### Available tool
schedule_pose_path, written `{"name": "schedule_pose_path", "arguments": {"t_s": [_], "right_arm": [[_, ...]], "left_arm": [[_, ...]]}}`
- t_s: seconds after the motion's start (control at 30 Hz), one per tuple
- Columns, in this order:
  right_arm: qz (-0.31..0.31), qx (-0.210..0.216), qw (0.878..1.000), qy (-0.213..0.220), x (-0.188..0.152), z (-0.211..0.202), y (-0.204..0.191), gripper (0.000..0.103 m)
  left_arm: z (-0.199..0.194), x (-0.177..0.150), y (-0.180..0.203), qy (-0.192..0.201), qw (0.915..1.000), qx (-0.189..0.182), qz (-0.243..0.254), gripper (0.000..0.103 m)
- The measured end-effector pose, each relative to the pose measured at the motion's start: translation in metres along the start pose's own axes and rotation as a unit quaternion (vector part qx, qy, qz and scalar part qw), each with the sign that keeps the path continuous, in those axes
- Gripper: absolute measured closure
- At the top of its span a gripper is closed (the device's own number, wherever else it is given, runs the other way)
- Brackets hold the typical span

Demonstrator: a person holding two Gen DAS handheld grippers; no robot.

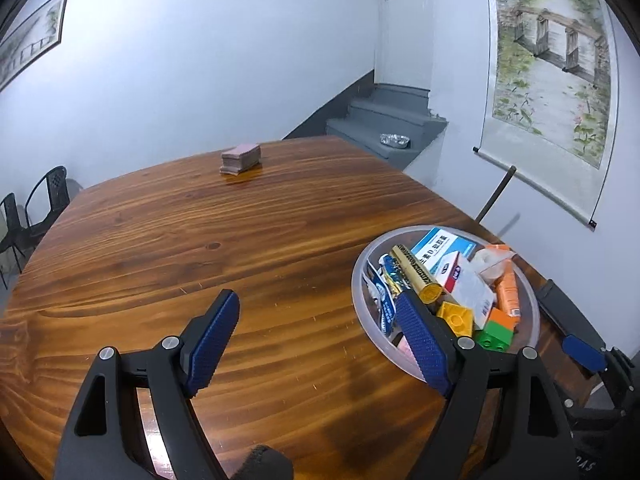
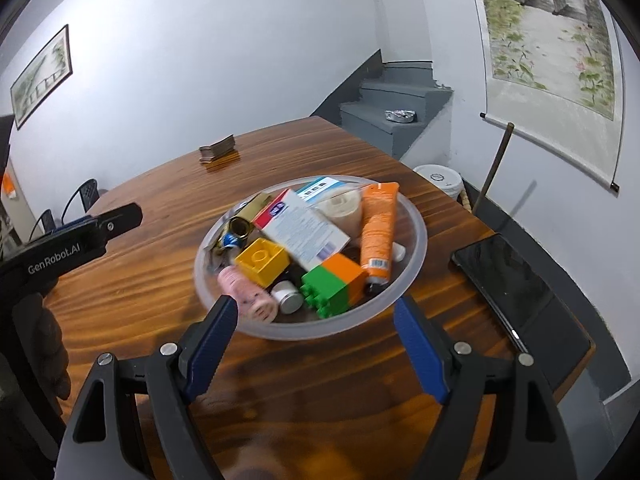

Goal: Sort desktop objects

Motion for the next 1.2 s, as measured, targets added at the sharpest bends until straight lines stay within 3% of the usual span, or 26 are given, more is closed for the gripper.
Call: {"name": "schedule_pose_path", "arguments": {"t_s": [0.3, 0.47, 0.63, 0.9, 1.2], "right_arm": [[0.006, 0.0, 1.0, 0.001, -0.01, -0.011, -0.003, 0.019], [0.011, -0.001, 1.0, 0.003, -0.014, -0.015, 0.001, 0.019], [0.014, -0.007, 1.0, 0.006, -0.014, -0.018, 0.007, 0.019], [-0.002, -0.043, 0.999, 0.023, -0.005, -0.022, 0.011, 0.019], [0.025, -0.039, 0.999, 0.002, -0.014, -0.009, 0.025, 0.019]], "left_arm": [[-0.026, -0.011, 0.013, 0.031, 0.9983, 0.034, 0.036, 0.019], [-0.026, -0.017, 0.023, 0.007, 0.9987, 0.0, 0.051, 0.019], [-0.029, -0.019, 0.033, 0.007, 0.9979, -0.011, 0.063, 0.019], [-0.024, -0.021, 0.048, -0.007, 0.9968, -0.037, 0.071, 0.019], [-0.025, -0.025, 0.062, -0.003, 0.9926, -0.08, 0.091, 0.019]]}}
Point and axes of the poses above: each gripper's, at about its wrist camera, not at the fingertips, and z roughly the way its jaws point, y to its right, x to its top, the point moved 2 cm from there along z, roughly the way its jaws point, and after that the axes turned 9 degrees about x, right-handed, at the moved point
